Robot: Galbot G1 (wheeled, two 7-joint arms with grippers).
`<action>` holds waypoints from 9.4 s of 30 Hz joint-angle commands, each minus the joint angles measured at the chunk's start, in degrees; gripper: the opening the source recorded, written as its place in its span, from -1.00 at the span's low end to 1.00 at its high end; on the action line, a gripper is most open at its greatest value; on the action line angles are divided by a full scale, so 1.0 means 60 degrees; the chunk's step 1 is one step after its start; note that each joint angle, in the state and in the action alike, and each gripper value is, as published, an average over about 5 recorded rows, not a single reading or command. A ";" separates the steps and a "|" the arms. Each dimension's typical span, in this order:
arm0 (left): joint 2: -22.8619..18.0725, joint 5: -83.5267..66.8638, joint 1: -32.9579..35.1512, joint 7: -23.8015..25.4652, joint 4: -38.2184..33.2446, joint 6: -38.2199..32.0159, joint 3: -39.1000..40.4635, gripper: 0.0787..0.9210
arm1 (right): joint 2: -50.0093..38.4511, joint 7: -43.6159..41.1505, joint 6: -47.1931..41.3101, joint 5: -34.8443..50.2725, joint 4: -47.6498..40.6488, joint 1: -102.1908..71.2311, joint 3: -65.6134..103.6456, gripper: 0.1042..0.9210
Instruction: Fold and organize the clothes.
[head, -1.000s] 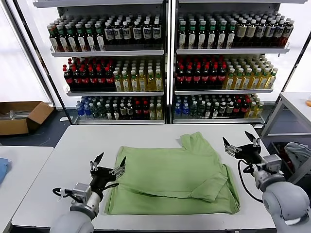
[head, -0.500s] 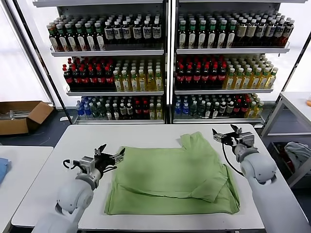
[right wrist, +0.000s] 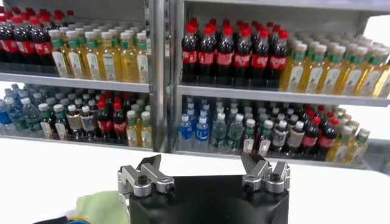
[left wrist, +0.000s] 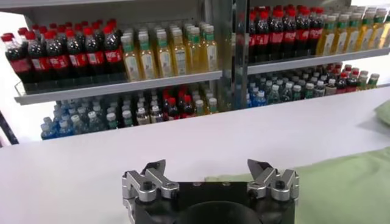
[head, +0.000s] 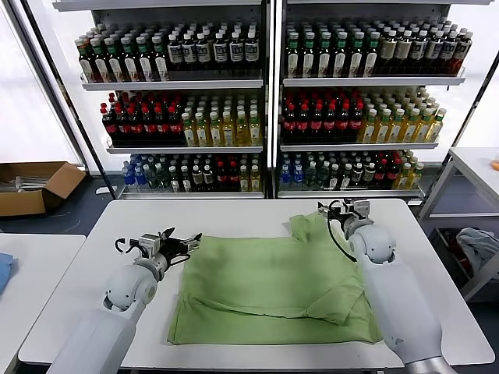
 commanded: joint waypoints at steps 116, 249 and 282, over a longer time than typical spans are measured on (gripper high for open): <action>-0.0912 0.2304 0.4836 0.0433 -0.3367 -0.1554 -0.1315 -0.98 | 0.0257 0.1168 0.0174 -0.0003 0.7880 -0.8102 0.2919 -0.99; 0.3316 0.0831 0.6093 0.0144 -0.1119 -0.2055 -0.9196 -0.94 | 0.0328 0.1697 0.0858 0.0101 1.0333 -0.8698 0.2221 0.76; -0.0800 0.2301 0.5616 -0.0233 -0.4995 -0.0909 -0.2604 -0.94 | 0.0711 0.1704 0.0965 -0.0346 1.0677 -0.9488 0.2219 0.76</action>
